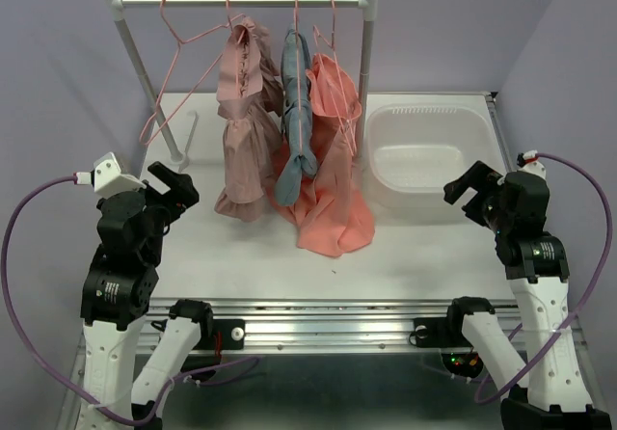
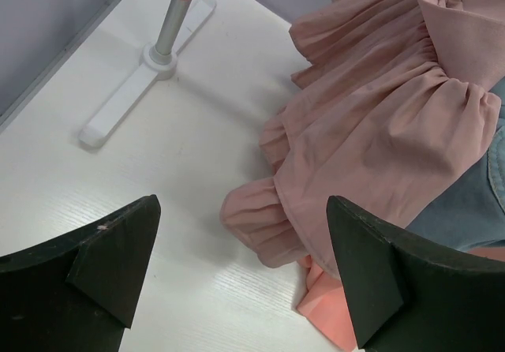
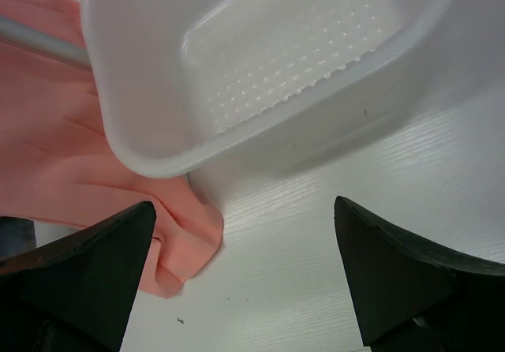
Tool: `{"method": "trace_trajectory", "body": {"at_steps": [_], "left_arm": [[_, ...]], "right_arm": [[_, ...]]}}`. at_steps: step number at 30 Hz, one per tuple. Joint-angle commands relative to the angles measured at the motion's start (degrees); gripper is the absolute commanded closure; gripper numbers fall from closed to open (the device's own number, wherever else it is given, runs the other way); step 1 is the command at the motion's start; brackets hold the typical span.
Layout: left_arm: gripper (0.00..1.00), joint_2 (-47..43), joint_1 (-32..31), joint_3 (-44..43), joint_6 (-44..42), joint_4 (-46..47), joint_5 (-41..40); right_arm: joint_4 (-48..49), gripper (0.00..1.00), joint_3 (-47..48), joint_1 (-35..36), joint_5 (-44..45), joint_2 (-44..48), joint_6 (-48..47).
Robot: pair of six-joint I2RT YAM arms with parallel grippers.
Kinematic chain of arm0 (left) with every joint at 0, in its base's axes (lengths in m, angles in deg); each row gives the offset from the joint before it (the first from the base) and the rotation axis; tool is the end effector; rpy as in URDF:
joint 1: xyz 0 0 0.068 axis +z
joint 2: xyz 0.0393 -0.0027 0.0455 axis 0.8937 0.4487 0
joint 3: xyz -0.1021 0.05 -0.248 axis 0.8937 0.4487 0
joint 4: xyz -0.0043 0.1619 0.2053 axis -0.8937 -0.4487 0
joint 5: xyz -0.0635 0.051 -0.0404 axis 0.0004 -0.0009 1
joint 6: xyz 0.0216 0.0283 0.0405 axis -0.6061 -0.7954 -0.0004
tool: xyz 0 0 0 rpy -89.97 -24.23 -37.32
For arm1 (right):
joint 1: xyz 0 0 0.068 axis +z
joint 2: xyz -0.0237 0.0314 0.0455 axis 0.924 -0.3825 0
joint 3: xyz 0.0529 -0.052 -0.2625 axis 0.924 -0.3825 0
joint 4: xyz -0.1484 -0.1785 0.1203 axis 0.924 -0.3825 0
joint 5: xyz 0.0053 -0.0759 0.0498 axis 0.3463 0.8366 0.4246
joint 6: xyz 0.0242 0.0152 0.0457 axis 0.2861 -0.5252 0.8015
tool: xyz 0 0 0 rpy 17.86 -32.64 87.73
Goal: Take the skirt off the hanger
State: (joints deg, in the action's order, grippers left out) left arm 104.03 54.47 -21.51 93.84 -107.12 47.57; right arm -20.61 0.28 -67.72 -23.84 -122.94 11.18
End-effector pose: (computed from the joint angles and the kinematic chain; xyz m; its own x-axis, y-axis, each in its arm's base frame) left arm 0.0930 -0.0043 0.4153 -0.0869 -0.4441 -0.8918 -0.1904 0.8861 -0.4227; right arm 0.1322 -0.0028 0.3497 -0.3750 0.5058 -0.7769 0.2932 0.8597 0.4182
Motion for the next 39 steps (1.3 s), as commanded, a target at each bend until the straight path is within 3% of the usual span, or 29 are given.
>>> {"method": "trace_trajectory", "body": {"at_steps": [1, 9, 16, 20, 23, 29, 33, 39], "left_arm": [[0.01, 0.65, 0.34, 0.20, -0.78, 0.62, 0.58], [0.01, 2.32, 0.34, 0.82, -1.49, 0.88, 0.76], [0.01, 3.46, 0.34, 0.64, -1.84, 2.37, 3.04], [0.01, 4.17, 0.34, 1.26, -1.93, 2.99, 3.13], [0.01, 4.95, 0.34, 1.61, -2.02, 3.34, 3.31], [0.01, 6.19, 0.34, 2.31, -2.37, 3.87, 3.31], [0.01, 6.54, 0.43, 2.31, -2.37, 3.78, 3.13], [0.01, 6.98, 0.34, 1.87, -2.89, 3.43, 2.87]], "right_arm": [[1.32, 0.00, 2.52, -0.14, -0.99, 0.40, -1.46], [2.19, 0.00, 6.21, -0.14, -0.09, -2.85, -2.84], [5.62, 0.00, 9.63, -0.14, -14.58, -5.13, -5.49], [12.20, 0.00, 12.18, -0.14, -34.84, -8.73, -4.19], [17.30, 0.00, 16.65, -0.14, -39.64, -13.47, -3.30], [23.03, 0.00, 29.48, 7.66, -39.40, -22.10, -4.35], [20.40, 0.00, 39.59, 16.96, -29.82, -30.96, -8.74], [19.25, 0.00, 52.34, 22.70, -19.72, -43.71, -11.91]]}}
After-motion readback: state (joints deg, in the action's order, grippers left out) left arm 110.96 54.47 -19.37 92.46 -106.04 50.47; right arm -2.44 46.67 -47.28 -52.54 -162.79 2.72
